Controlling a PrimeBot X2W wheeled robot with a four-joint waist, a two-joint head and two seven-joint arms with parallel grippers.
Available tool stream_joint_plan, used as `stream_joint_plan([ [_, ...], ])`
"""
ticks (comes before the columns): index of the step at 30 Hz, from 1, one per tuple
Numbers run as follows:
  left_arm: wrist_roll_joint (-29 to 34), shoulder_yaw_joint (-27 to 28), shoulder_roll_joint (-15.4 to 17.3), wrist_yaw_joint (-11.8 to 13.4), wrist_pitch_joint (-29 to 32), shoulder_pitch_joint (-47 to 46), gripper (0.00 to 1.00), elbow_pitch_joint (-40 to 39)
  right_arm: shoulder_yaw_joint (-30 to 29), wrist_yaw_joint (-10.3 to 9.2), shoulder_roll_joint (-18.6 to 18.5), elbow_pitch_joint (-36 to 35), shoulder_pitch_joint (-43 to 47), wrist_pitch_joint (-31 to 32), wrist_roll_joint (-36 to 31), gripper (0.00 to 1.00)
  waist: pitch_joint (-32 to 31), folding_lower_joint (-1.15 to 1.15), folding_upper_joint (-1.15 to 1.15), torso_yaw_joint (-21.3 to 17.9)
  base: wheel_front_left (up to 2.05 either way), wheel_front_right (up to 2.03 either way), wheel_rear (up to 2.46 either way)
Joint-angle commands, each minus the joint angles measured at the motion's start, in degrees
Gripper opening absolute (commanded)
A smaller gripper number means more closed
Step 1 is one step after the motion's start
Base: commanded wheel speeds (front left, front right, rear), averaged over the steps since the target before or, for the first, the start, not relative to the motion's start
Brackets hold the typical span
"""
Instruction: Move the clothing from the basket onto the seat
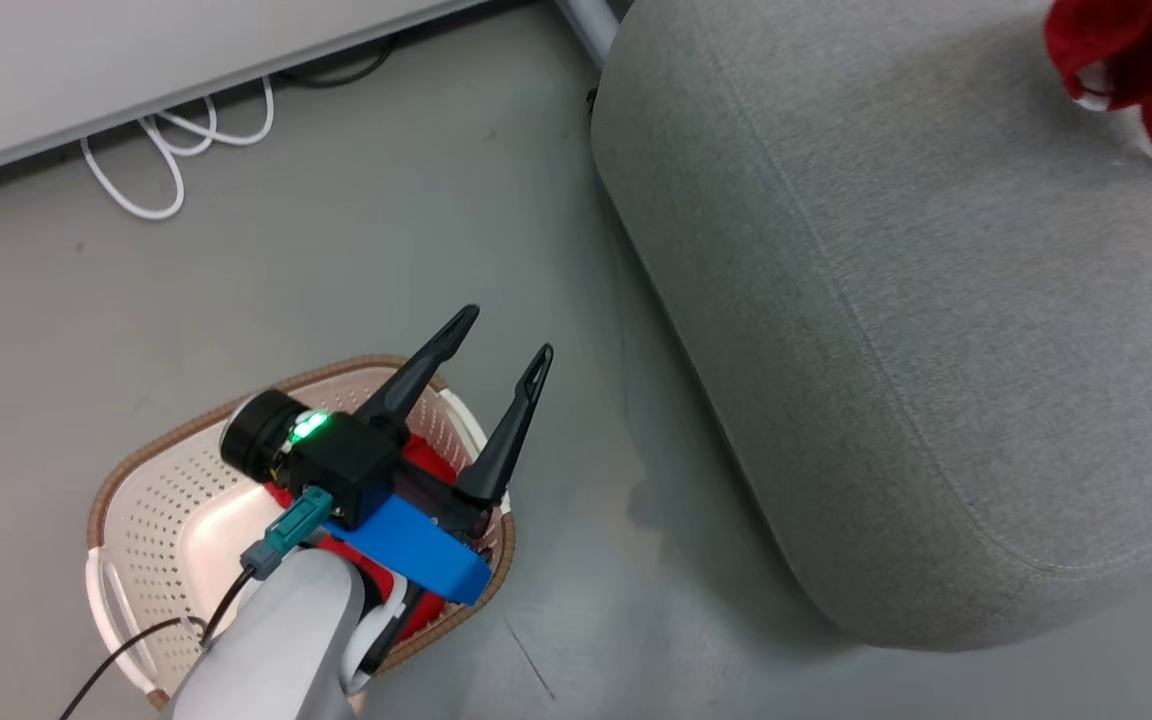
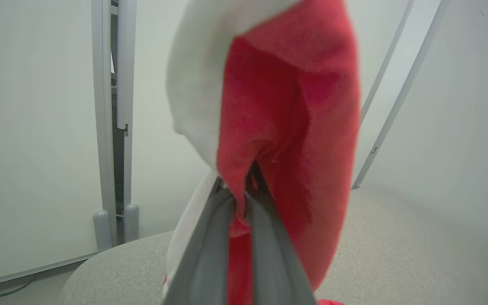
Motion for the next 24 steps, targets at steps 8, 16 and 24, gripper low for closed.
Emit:
stream_joint_plan([
  [8, 0.5, -2.4, 0.4, -0.2, 0.2, -5.5, 1.00, -1.2, -9.8, -0.02, 0.2, 7.6, 7.9, -4.0, -4.8, 0.00, 9.1, -0.01, 0.00, 6.5, 0.00, 0.00, 0.00],
  [16, -0.1, -3.2, 1.0, -0.2, 0.2, -5.7, 1.00, 0.2, -16.0, -0.03, 3.9, 12.9, 11.0, -7.8, -8.1, 0.00, 8.6, -0.01, 0.00, 6.5, 0.00, 0.00, 0.00],
  [24, -1.4, -3.0, -0.2, 0.2, -0.2, -4.2, 1.00, 2.3, -16.4, -0.02, 5.4, 14.5, 11.4, -10.0, -11.6, 1.00, 4.6, -0.01, 0.00, 5.8, 0.00, 0.00, 0.00],
])
